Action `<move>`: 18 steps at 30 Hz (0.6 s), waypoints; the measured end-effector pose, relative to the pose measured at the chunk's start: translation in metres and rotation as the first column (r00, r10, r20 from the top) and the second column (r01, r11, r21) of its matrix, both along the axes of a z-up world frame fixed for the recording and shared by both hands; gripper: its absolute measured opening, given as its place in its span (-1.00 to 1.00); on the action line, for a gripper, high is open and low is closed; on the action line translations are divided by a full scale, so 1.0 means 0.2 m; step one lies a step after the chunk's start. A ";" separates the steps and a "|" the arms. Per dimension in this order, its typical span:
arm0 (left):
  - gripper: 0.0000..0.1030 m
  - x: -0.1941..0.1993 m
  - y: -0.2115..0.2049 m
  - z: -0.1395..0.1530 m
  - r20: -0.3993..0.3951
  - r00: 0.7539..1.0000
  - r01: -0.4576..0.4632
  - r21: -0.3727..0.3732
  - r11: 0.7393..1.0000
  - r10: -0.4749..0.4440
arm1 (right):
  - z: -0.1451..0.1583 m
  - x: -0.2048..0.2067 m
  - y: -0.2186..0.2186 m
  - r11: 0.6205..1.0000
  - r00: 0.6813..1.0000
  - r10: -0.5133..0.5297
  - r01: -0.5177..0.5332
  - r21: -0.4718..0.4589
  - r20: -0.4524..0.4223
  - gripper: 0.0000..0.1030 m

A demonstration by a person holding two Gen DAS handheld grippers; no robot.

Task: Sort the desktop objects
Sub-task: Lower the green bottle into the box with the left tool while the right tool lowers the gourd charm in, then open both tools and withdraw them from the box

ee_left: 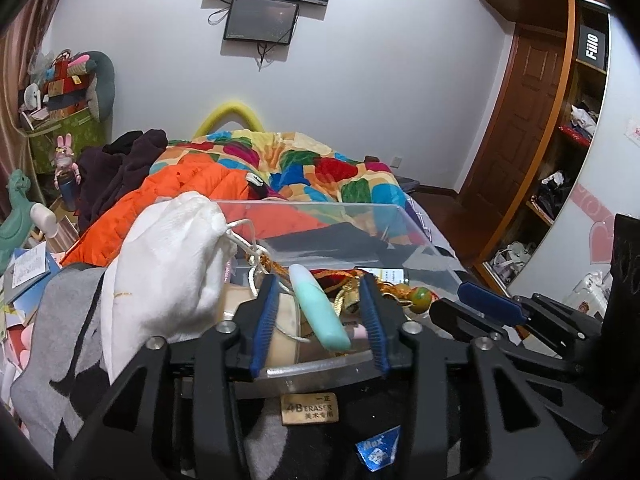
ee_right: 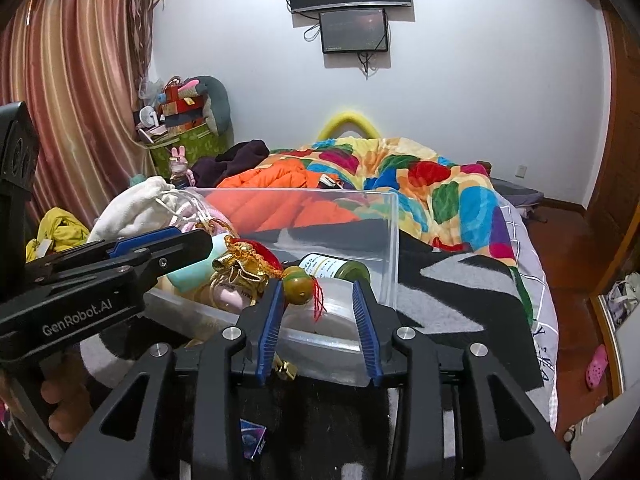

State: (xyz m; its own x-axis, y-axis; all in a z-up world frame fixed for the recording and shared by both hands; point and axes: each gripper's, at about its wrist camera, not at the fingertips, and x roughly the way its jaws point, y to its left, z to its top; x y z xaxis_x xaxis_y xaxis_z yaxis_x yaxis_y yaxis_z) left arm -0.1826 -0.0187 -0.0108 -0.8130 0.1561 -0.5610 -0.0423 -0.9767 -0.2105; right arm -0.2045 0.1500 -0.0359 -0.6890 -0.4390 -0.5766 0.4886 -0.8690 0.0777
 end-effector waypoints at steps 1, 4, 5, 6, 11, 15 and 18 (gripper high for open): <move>-0.09 0.01 0.00 0.01 -0.007 1.000 0.000 -0.003 1.000 0.000 | 0.00 0.01 0.00 1.000 1.000 -0.001 0.001 0.004 -0.005 -0.37; -0.05 0.05 0.02 0.02 -0.028 1.000 -0.012 -0.030 0.999 0.012 | 0.01 0.04 0.01 1.000 1.000 0.000 0.000 0.002 -0.010 -0.37; -0.02 0.07 0.03 0.03 -0.035 0.999 -0.015 -0.037 0.999 0.014 | 0.01 0.05 0.01 1.000 1.000 0.002 -0.002 0.000 -0.009 -0.37; 0.02 0.08 0.03 0.04 -0.041 0.999 -0.018 -0.043 0.999 0.016 | 0.01 0.06 0.02 1.000 1.000 0.005 -0.005 -0.002 -0.006 -0.36; 0.12 0.17 0.03 0.06 -0.072 0.997 -0.031 -0.067 0.997 0.026 | 0.02 0.14 0.04 1.000 1.000 0.007 -0.007 -0.011 -0.013 -0.07; 0.33 0.23 0.02 0.07 -0.076 0.997 -0.031 -0.073 0.997 0.025 | 0.01 0.19 0.03 1.000 0.999 0.029 -0.029 -0.003 -0.015 -0.06; 0.33 0.28 0.01 0.06 -0.072 0.997 -0.023 -0.069 0.997 0.018 | -0.02 0.22 0.01 0.999 0.999 0.043 -0.042 0.019 -0.003 -0.06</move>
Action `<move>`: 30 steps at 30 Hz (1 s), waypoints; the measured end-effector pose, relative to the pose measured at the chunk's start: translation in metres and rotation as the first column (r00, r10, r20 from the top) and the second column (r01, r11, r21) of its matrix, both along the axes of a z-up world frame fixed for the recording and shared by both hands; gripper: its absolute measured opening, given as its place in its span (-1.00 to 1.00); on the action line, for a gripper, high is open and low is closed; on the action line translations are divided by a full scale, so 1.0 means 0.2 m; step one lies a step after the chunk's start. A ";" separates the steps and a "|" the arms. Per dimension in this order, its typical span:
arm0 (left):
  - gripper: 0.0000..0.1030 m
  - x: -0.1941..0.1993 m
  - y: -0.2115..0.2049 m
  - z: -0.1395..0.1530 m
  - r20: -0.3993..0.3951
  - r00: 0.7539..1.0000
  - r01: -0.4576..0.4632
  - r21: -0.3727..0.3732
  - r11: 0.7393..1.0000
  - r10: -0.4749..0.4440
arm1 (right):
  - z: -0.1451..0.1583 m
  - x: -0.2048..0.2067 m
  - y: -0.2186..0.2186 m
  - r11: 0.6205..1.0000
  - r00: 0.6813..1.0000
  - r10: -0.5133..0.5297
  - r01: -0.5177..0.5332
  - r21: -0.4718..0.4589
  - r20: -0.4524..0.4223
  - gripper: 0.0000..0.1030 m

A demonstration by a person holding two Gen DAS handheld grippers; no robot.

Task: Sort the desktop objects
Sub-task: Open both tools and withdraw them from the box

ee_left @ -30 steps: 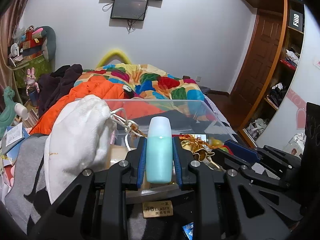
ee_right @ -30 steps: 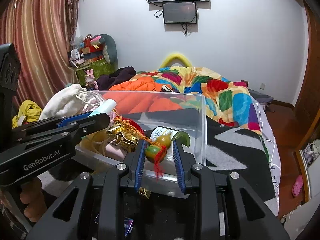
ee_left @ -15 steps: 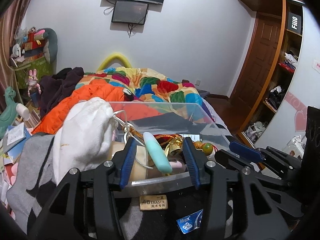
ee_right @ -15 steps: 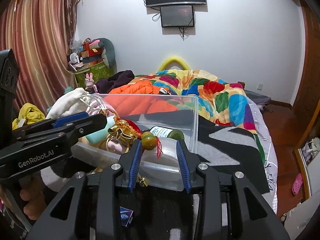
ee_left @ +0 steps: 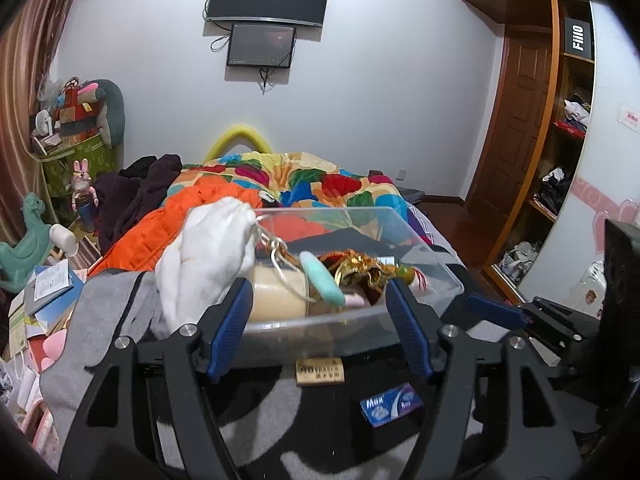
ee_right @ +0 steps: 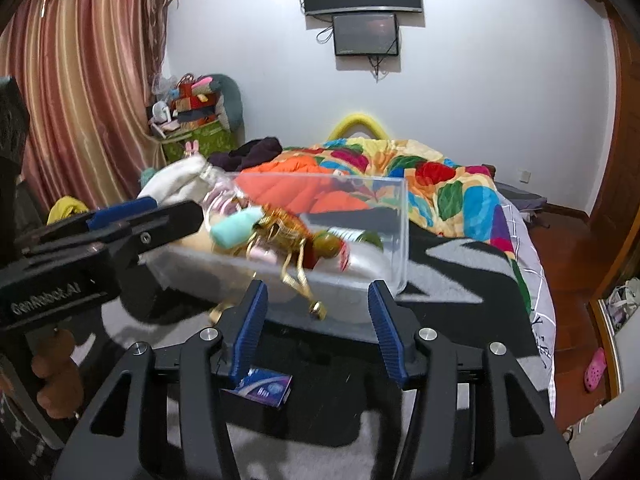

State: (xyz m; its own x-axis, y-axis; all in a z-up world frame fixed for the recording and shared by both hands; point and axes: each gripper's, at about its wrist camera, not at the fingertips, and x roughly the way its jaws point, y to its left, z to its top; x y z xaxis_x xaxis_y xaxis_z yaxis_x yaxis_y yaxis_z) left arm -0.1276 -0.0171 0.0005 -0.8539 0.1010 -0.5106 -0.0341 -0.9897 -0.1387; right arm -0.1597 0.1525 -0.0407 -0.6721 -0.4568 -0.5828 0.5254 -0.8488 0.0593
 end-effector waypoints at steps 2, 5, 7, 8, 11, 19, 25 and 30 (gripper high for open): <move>0.33 0.03 -0.01 -0.01 -0.001 1.000 -0.005 -0.001 1.000 0.005 | -0.02 0.02 -0.01 1.000 1.000 0.009 -0.009 0.005 0.012 -0.06; 0.34 0.07 -0.04 -0.03 0.007 1.000 -0.004 0.001 1.000 0.004 | -0.08 0.04 -0.04 0.999 0.998 0.034 -0.035 0.022 0.047 -0.06; 0.34 0.09 -0.04 -0.05 0.014 1.000 -0.007 -0.006 1.000 0.007 | -0.12 0.05 -0.06 0.998 0.998 0.041 -0.043 0.038 0.057 -0.06; 0.34 0.10 -0.05 -0.06 0.020 1.000 -0.010 -0.012 1.000 0.010 | -0.14 0.06 -0.08 0.998 0.997 0.044 -0.047 0.050 0.065 -0.06; 0.34 0.11 -0.07 -0.09 0.039 0.999 -0.015 -0.016 1.000 0.016 | -0.20 0.07 -0.12 0.995 0.994 0.052 -0.059 0.076 0.095 -0.06; 0.34 0.11 -0.08 -0.18 0.100 0.995 -0.015 -0.016 1.000 0.017 | -0.31 0.10 -0.19 0.989 0.990 0.066 -0.081 0.127 0.122 0.01; 0.34 0.07 -0.06 -0.24 0.136 0.991 -0.007 -0.025 1.000 0.011 | -0.32 0.11 -0.20 0.987 0.994 0.059 -0.072 0.145 0.096 0.04; 0.34 0.04 -0.07 -0.30 0.174 0.984 -0.025 -0.026 0.999 0.029 | -0.32 0.11 -0.17 0.991 0.993 0.061 -0.072 0.117 0.097 0.03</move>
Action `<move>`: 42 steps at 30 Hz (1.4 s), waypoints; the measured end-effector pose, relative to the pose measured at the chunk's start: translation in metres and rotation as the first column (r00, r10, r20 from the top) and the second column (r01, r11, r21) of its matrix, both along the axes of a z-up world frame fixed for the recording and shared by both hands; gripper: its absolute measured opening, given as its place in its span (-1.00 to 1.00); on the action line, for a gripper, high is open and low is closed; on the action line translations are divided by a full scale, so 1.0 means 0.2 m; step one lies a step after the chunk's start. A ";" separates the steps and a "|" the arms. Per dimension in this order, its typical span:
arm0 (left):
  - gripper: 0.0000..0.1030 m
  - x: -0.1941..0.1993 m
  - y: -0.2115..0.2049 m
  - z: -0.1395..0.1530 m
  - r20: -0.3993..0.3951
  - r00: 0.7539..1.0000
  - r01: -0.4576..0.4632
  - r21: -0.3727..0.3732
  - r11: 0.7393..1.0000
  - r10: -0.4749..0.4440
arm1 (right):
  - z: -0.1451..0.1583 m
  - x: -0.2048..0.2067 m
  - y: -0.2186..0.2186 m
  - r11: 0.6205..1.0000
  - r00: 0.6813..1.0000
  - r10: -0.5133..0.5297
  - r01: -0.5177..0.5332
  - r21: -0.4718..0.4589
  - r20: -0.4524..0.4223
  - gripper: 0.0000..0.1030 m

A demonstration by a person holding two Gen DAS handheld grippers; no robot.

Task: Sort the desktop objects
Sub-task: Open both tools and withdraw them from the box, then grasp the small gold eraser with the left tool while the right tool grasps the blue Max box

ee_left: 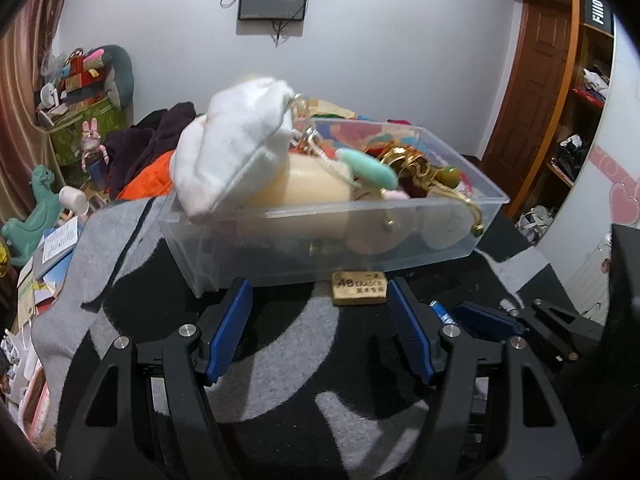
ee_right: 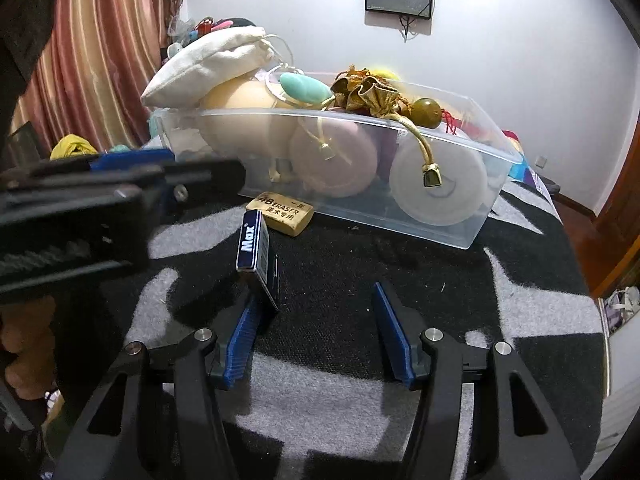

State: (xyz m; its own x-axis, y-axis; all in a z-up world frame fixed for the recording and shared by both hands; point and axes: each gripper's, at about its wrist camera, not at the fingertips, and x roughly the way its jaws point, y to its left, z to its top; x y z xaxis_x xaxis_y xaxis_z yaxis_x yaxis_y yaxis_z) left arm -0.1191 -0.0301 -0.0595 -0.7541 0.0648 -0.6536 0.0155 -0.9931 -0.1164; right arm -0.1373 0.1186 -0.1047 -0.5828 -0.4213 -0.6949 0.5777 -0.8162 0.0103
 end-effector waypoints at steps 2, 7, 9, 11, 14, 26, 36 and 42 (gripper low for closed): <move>0.34 0.00 -0.03 -0.02 0.010 1.000 -0.010 0.020 1.000 0.010 | 0.01 -0.01 0.01 1.000 1.000 0.005 -0.004 -0.015 0.008 0.03; 0.34 0.00 -0.12 -0.05 0.043 0.998 -0.042 0.088 0.995 0.038 | 0.04 -0.02 0.01 0.999 1.000 0.016 -0.015 -0.046 0.015 0.03; 0.34 0.00 -0.15 -0.06 0.053 0.997 -0.053 0.110 0.993 0.047 | 0.05 -0.02 0.01 0.999 1.000 0.016 -0.015 -0.050 0.014 0.03; 0.34 -0.01 -0.16 -0.07 0.064 0.997 -0.057 0.125 0.990 0.050 | 0.06 -0.02 0.00 0.998 1.000 0.021 -0.020 -0.063 0.007 0.03; 0.34 -0.01 -0.17 -0.08 0.068 0.997 -0.057 0.137 0.989 0.048 | 0.05 0.01 -0.01 0.997 0.999 0.038 -0.038 -0.070 0.000 -0.05; 0.34 -0.03 -0.07 -0.06 0.076 0.997 -0.001 0.082 0.997 -0.005 | 0.09 0.02 0.01 0.987 0.998 0.064 -0.065 -0.147 -0.009 -0.87; 0.34 -0.18 0.12 -0.06 0.131 0.987 0.091 0.049 0.995 -0.097 | 0.15 -0.05 0.24 0.965 1.000 -0.026 0.029 -0.259 0.014 -0.87; -0.06 -0.25 0.14 -0.12 0.169 0.983 0.066 0.015 0.998 -0.067 | 0.16 -0.07 0.29 0.955 0.999 -0.037 0.045 -0.293 0.032 -0.87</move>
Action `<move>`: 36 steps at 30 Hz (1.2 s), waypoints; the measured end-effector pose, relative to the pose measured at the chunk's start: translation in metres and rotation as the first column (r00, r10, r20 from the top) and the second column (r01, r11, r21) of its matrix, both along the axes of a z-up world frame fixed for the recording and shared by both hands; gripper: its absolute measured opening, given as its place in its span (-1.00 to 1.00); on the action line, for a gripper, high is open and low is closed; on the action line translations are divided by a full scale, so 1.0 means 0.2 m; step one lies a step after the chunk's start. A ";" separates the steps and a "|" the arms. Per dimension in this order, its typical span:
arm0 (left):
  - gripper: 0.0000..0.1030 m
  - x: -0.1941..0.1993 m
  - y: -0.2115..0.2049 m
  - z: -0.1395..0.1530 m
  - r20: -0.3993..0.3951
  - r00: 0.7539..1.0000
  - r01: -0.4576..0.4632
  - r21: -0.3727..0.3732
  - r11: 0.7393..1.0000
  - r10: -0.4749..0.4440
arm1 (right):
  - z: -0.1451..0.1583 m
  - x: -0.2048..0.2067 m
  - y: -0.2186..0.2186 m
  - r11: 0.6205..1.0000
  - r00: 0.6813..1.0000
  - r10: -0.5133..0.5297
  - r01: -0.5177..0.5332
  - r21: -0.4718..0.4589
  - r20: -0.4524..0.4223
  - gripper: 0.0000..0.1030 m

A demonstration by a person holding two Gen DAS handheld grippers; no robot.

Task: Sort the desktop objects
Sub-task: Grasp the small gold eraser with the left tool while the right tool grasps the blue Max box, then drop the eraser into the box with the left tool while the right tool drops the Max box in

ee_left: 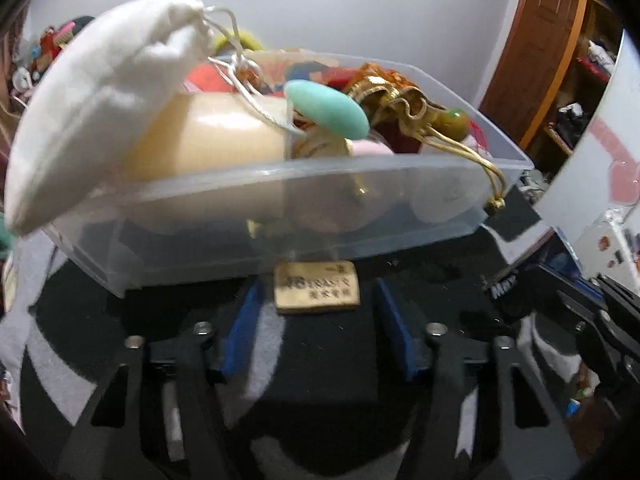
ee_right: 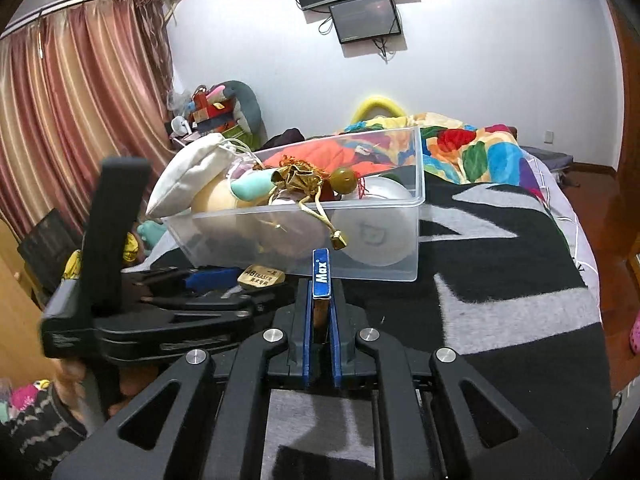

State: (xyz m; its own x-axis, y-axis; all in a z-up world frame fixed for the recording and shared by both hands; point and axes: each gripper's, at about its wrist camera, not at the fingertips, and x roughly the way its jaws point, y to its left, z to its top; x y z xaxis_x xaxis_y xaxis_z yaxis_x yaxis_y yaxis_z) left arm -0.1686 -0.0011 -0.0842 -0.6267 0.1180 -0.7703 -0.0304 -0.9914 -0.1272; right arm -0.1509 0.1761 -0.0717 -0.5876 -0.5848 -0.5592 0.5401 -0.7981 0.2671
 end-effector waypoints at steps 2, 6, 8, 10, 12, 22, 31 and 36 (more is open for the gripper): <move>-0.22 0.01 -0.01 0.00 -0.006 1.000 0.001 0.001 1.000 -0.001 | 0.00 0.00 0.00 1.000 1.000 0.003 -0.003 -0.004 0.007 -0.87; -0.22 0.02 -0.01 0.00 -0.013 1.000 0.011 -0.011 1.000 -0.011 | -0.02 -0.01 0.01 1.000 1.000 0.008 -0.007 -0.018 0.023 -0.87; -0.23 0.03 -0.01 0.00 -0.019 1.000 0.020 -0.021 1.000 -0.021 | -0.02 -0.02 0.01 1.000 1.000 0.005 -0.005 -0.018 0.021 -0.87; -0.23 0.05 -0.01 0.01 -0.030 0.999 0.023 -0.017 1.000 -0.024 | -0.01 -0.02 0.02 1.000 1.000 0.003 -0.002 -0.023 0.016 -0.87; -0.23 0.09 -0.02 0.03 -0.051 0.998 0.030 -0.001 1.000 -0.030 | 0.00 -0.02 0.04 0.999 1.000 0.003 -0.002 -0.034 0.014 -0.87; -0.23 0.22 -0.09 0.21 -0.191 0.982 0.012 0.033 0.999 -0.006 | 0.06 -0.05 0.09 0.998 1.000 -0.020 0.020 -0.061 -0.005 -0.87; -0.22 0.21 -0.18 0.37 -0.285 0.958 -0.007 0.040 0.999 0.018 | 0.18 -0.10 0.12 0.997 0.998 -0.033 0.029 -0.078 -0.059 -0.87; -0.22 0.15 -0.17 0.40 -0.288 0.958 -0.013 0.018 1.000 0.017 | 0.23 -0.15 0.10 0.997 0.995 -0.037 0.030 -0.070 -0.092 -0.87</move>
State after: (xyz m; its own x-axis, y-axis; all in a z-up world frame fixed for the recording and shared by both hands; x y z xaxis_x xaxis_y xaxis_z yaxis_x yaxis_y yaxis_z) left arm -0.1394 -0.0358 -0.0038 -0.8235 0.1177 -0.5551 -0.0531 -0.9900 -0.1310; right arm -0.1812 0.1965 -0.0256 -0.6552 -0.5989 -0.4605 0.5384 -0.7978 0.2714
